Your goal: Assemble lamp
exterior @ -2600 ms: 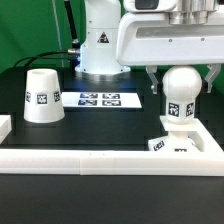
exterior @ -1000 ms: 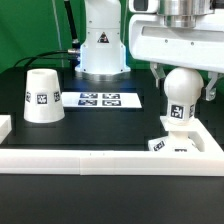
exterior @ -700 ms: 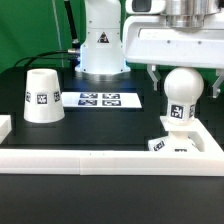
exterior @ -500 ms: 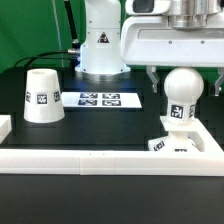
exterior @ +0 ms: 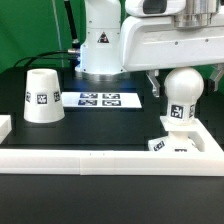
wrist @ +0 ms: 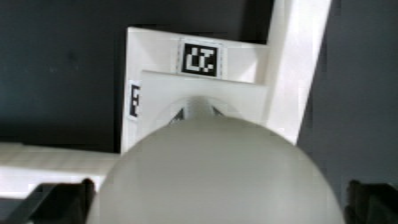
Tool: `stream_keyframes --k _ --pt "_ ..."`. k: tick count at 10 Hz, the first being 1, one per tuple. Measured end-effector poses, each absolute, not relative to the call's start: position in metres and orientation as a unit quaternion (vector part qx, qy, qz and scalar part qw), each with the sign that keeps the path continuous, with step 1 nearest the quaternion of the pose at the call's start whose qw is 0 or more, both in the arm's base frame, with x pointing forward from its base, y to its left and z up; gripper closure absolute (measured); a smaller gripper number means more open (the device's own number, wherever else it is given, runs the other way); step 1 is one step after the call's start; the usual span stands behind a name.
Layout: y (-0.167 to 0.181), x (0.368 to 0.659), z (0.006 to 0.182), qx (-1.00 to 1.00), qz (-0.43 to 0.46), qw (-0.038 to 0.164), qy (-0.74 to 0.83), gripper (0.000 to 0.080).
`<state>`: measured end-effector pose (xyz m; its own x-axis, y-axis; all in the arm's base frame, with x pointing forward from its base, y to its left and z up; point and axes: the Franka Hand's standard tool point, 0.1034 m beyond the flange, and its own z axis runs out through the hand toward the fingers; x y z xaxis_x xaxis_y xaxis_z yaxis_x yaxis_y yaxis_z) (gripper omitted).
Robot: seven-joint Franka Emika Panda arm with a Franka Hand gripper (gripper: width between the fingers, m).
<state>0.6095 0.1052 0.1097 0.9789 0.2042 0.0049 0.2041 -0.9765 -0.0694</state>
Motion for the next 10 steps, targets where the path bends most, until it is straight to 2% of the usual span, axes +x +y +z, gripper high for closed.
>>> stream_keyframes --k 5,10 --pt "0.1039 0.6118 0.1118 -0.958 -0.005 0.027 -0.287 0.0101" --pt "0.1051 0.6114 0.1116 -0.917 -0.004 0.014 -0.399 0.0101"
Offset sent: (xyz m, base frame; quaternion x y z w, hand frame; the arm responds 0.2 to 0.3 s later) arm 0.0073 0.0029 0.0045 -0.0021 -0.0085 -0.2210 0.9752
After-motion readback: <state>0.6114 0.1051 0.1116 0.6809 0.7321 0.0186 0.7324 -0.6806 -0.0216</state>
